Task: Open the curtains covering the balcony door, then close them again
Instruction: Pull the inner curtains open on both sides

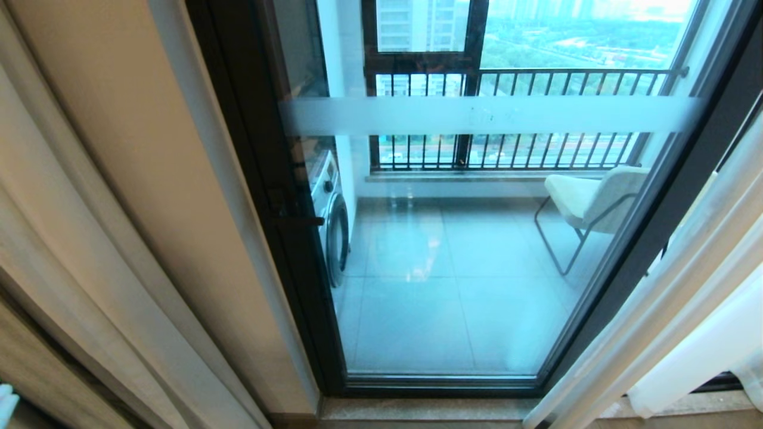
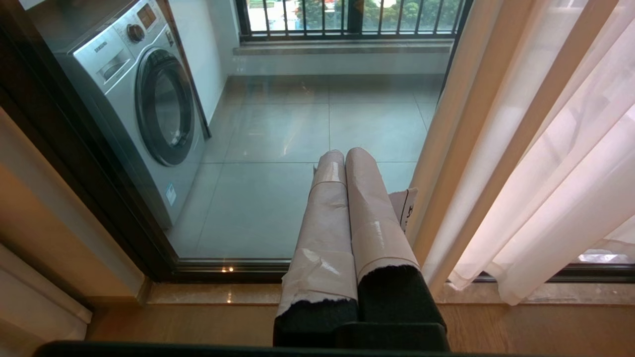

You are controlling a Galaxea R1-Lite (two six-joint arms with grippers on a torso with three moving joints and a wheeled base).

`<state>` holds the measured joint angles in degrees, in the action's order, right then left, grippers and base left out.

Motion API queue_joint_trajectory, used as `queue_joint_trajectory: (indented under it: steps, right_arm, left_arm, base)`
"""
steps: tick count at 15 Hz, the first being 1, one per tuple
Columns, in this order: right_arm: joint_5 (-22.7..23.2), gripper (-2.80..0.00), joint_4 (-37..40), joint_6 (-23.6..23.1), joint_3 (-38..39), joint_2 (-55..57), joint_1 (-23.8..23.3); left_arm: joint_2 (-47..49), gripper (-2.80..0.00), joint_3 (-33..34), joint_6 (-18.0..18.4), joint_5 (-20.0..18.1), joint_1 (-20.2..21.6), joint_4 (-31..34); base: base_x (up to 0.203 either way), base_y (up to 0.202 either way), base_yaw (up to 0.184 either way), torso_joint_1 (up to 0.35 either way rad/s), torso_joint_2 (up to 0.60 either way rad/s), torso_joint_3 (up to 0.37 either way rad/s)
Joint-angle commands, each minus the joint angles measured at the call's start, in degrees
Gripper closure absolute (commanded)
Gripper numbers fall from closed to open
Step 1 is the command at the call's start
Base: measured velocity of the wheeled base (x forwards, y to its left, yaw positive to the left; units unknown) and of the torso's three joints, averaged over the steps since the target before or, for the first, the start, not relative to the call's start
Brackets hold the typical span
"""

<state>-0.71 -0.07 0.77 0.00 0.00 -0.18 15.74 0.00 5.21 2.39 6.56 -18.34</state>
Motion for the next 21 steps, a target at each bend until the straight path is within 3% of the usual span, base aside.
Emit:
queue_joint_trajectory:
  steps: [1, 3, 7, 10, 16, 21]
  right_arm:
    - [0.00, 0.00, -0.02, 0.02, 0.00, 0.00, 0.01]
    - [0.00, 0.00, -0.02, 0.02, 0.00, 0.00, 0.01]
    - [0.00, 0.00, -0.02, 0.02, 0.00, 0.00, 0.01]
    - [0.00, 0.00, -0.02, 0.02, 0.00, 0.00, 0.01]
    - [0.00, 0.00, -0.02, 0.02, 0.00, 0.00, 0.01]
    - [0.00, 0.00, -0.02, 0.02, 0.00, 0.00, 0.01]
  left_arm:
    - [-0.01, 0.00, 0.00, 0.91, -0.68, 0.12, 1.81]
    - [0.05, 0.00, 0.00, 2.76, -3.44, 0.12, 1.72]
    - [-0.01, 0.00, 0.00, 2.74, -3.47, -0.52, 1.62]
    - [-3.28, 0.00, 0.00, 2.72, -3.46, -5.34, 2.36]
    - [-11.72, 0.00, 0.00, 3.42, -4.26, -5.93, 17.52]
    - [-15.65, 0.00, 0.00, 3.15, -4.32, -6.21, 18.43]
  base:
    - [0.000, 0.000, 0.000, 0.000, 0.00, 0.000]
    - [0.000, 0.000, 0.000, 0.000, 0.00, 0.000]
    - [0.000, 0.000, 0.000, 0.000, 0.00, 0.000]
    - [0.000, 0.000, 0.000, 0.000, 0.00, 0.000]
    - [0.000, 0.000, 0.000, 0.000, 0.00, 0.000]
    - [0.000, 0.000, 0.000, 0.000, 0.00, 0.000]
